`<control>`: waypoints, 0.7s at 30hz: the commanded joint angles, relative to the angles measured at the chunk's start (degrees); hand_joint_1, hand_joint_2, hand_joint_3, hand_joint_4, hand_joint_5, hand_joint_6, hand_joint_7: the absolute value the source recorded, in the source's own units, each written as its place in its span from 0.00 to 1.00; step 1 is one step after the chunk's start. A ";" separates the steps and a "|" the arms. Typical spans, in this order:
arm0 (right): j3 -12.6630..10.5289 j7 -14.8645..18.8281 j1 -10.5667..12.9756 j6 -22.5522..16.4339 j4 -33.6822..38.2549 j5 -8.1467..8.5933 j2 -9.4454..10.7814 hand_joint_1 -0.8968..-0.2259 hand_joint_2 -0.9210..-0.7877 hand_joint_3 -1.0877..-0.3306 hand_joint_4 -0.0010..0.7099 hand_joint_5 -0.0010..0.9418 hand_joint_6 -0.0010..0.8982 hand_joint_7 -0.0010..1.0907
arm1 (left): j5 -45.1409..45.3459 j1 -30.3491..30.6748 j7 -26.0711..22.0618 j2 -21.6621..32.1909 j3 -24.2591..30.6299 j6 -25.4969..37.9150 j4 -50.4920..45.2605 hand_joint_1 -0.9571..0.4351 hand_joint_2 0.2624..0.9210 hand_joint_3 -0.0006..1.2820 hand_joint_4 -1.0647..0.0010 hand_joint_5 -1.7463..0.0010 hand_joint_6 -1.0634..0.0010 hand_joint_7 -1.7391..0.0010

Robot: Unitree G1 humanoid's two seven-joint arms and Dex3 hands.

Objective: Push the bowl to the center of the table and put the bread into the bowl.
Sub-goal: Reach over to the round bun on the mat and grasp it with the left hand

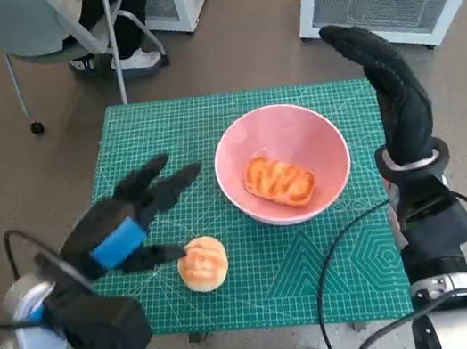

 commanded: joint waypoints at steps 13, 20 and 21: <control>0.34 2.20 1.00 0.58 0.55 2.04 -0.03 0.49 0.00 0.40 0.49 0.00 0.18 0.34 | 1.00 2.74 -3.83 0.14 -6.22 5.31 2.38 0.43 0.96 0.00 0.85 1.00 0.72 0.99; 0.45 3.12 1.06 0.82 0.40 2.61 -0.28 0.48 0.00 0.40 0.49 0.00 0.18 0.34 | 3.36 1.03 -4.84 -0.30 -10.66 7.50 5.67 0.43 0.95 0.00 0.86 1.00 0.73 1.00; 0.44 3.30 1.07 0.89 0.38 2.75 -0.30 0.47 0.00 0.41 0.49 0.00 0.18 0.34 | 3.66 0.74 -5.05 -0.36 -11.26 7.73 6.24 0.44 0.96 0.00 0.87 1.00 0.73 1.00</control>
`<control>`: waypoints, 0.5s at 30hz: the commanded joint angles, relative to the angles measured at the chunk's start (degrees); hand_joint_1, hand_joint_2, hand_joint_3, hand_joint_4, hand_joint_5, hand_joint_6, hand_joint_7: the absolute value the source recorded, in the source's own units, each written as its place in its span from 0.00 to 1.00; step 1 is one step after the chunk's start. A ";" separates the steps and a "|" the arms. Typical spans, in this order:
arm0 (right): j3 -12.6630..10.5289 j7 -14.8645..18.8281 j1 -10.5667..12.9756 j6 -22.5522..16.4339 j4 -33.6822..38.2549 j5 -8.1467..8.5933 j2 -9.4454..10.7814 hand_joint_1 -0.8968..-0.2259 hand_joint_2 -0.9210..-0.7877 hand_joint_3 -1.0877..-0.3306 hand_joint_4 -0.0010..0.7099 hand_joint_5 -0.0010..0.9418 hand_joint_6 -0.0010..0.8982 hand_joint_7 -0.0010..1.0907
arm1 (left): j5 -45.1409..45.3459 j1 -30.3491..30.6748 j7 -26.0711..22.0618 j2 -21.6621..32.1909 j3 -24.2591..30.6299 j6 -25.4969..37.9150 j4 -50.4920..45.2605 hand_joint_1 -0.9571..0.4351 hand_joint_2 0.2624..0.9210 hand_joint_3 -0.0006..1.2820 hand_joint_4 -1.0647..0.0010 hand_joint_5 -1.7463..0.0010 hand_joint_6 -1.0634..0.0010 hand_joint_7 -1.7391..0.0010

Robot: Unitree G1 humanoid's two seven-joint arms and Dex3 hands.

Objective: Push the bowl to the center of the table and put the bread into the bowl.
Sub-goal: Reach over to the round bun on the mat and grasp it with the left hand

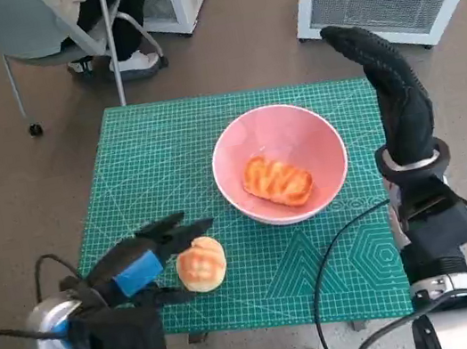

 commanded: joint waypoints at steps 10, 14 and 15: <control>0.06 2.44 1.16 1.31 0.25 1.50 -0.39 0.46 0.00 0.41 0.49 0.00 0.18 0.34 | 4.29 -5.49 0.63 -4.08 -8.17 0.93 12.85 0.49 0.96 0.00 0.84 0.99 0.71 0.99; -0.02 2.69 1.20 1.31 0.25 1.62 -0.29 0.46 0.00 0.41 0.49 0.00 0.18 0.34 | 5.49 -5.40 6.75 -5.69 -8.49 -3.78 17.49 0.56 0.97 0.00 0.65 0.98 0.59 0.97; -0.03 2.75 1.24 1.25 0.30 1.66 -0.27 0.46 0.00 0.41 0.49 0.00 0.18 0.34 | 6.10 -5.10 8.92 -6.01 -8.38 -5.14 18.28 0.57 0.97 0.00 0.62 0.98 0.57 0.97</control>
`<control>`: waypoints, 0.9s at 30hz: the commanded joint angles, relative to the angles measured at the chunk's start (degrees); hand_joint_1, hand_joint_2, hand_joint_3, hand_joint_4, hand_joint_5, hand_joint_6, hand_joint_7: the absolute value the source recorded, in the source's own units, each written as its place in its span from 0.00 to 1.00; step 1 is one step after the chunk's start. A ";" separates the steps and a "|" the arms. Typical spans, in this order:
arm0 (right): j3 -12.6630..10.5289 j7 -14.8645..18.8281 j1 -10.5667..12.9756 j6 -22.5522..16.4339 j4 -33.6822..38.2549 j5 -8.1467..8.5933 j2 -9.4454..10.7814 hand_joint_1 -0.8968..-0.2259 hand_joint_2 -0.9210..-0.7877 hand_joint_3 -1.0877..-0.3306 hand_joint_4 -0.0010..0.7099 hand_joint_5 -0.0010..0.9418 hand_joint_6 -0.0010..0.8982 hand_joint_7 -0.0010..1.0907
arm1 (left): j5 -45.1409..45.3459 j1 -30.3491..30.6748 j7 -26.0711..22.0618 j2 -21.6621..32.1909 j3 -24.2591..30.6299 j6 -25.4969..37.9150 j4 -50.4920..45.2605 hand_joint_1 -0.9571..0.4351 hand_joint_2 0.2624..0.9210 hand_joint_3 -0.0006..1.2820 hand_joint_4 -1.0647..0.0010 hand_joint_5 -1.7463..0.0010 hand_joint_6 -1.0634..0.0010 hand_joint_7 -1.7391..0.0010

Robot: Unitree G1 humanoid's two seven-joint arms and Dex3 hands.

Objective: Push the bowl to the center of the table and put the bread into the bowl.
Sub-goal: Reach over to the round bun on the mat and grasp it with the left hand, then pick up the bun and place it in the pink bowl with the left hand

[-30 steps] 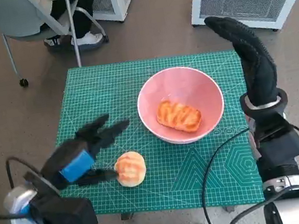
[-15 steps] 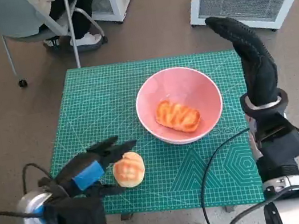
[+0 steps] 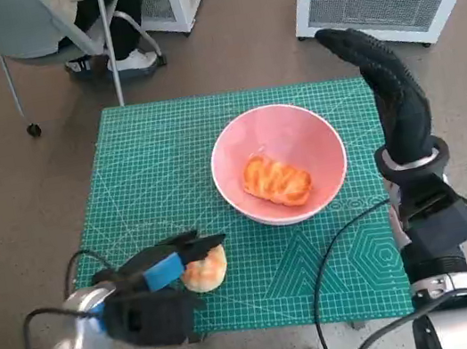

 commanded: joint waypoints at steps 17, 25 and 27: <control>-0.06 1.20 1.02 0.31 0.88 1.42 0.06 0.46 0.00 0.42 0.49 0.00 0.18 0.34 | -3.07 2.41 12.82 -1.58 7.40 -8.88 -3.67 0.69 1.00 0.08 0.42 0.23 0.40 0.41; -0.07 1.54 0.77 0.28 1.08 1.82 0.10 0.46 0.00 0.42 0.48 0.00 0.18 0.34 | -8.24 -2.65 13.94 -3.75 13.56 -7.73 -12.45 0.69 1.00 0.07 0.39 0.26 0.39 0.39; -0.09 1.70 0.69 0.26 1.19 1.94 0.12 0.46 0.00 0.42 0.48 0.00 0.18 0.34 | -8.72 -4.73 15.00 -4.88 14.36 -7.83 -13.58 0.69 1.00 0.06 0.39 0.26 0.39 0.39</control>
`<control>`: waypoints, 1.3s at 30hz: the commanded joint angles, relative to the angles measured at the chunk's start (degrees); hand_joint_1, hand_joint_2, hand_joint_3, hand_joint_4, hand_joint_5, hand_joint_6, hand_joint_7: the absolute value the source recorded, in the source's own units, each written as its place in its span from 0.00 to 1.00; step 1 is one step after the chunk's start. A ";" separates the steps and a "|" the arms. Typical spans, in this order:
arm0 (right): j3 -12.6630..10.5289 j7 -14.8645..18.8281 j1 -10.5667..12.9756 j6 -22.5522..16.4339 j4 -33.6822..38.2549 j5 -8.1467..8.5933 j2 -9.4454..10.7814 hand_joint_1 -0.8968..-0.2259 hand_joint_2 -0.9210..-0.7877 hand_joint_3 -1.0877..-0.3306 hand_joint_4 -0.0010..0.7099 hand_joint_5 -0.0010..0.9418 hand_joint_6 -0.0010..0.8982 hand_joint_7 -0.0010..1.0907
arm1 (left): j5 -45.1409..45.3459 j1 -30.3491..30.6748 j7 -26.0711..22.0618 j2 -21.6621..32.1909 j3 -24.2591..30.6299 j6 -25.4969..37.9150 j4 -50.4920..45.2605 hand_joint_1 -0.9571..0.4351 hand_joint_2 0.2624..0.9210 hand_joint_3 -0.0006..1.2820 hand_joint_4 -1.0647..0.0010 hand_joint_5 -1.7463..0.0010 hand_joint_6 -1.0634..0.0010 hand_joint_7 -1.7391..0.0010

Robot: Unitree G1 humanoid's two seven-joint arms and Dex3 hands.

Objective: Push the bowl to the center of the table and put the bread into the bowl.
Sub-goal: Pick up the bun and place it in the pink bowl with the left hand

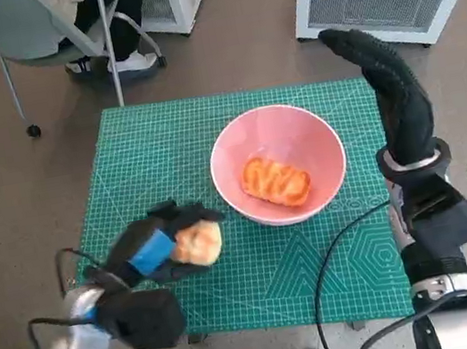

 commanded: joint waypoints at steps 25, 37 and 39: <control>-0.30 0.21 0.61 -0.10 1.58 -1.08 -0.06 0.48 0.00 0.41 0.48 0.00 0.17 0.35 | 6.40 -32.02 15.39 -15.71 -8.21 -15.97 31.58 0.69 1.00 0.06 0.37 0.33 0.42 0.31; -0.78 0.11 0.77 0.05 1.05 -0.96 -0.51 0.45 0.00 0.42 0.47 0.00 0.17 0.35 | 5.94 -39.38 -6.90 -15.02 -14.75 -4.44 40.22 0.47 1.00 0.08 0.95 0.96 0.96 0.83; -0.84 -0.07 0.81 0.06 0.90 -1.17 -0.52 0.45 0.00 0.42 0.47 0.00 0.17 0.35 | 6.17 -39.70 -8.06 -15.18 -14.95 -3.01 40.31 0.42 1.00 0.08 0.98 0.98 0.97 0.85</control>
